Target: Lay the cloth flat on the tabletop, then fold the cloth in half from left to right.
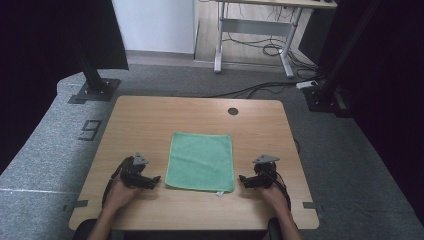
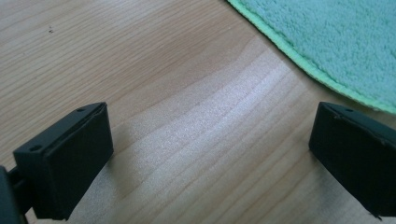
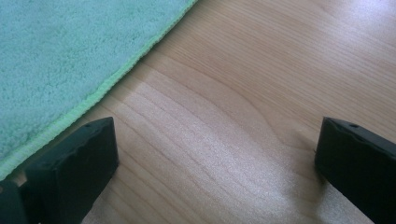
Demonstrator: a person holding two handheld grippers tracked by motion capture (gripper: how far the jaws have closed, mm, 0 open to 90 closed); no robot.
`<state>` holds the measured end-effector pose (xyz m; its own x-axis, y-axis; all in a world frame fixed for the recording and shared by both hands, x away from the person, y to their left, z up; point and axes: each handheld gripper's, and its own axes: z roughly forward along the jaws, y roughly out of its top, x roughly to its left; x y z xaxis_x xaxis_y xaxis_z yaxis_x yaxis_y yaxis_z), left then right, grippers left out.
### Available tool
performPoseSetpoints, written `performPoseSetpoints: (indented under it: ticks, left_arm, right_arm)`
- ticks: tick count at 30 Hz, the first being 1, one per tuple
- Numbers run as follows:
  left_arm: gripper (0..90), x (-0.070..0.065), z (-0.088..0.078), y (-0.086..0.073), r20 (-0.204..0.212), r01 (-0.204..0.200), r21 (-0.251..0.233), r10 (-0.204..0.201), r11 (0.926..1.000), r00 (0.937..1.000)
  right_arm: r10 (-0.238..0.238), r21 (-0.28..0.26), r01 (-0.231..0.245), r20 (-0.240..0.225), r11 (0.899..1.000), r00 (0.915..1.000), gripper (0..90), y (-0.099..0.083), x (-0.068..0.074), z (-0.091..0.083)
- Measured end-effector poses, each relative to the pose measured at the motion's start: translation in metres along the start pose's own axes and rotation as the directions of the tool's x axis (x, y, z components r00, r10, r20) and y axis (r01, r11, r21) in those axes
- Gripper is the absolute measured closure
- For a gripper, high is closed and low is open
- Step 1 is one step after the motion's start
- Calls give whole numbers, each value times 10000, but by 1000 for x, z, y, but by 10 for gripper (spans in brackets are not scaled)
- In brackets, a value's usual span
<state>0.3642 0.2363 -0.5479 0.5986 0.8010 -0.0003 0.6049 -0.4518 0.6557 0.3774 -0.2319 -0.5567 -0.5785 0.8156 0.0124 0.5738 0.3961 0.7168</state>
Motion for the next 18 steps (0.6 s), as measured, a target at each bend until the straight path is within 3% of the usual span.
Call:
performPoseSetpoints:
  ticks: [18]
  left_arm:
    - [0,1,3,3,-136,270,-57,-271,9996,9995]
  right_arm:
    - [78,24,-78,112,10000,9999,0,1,1,1]
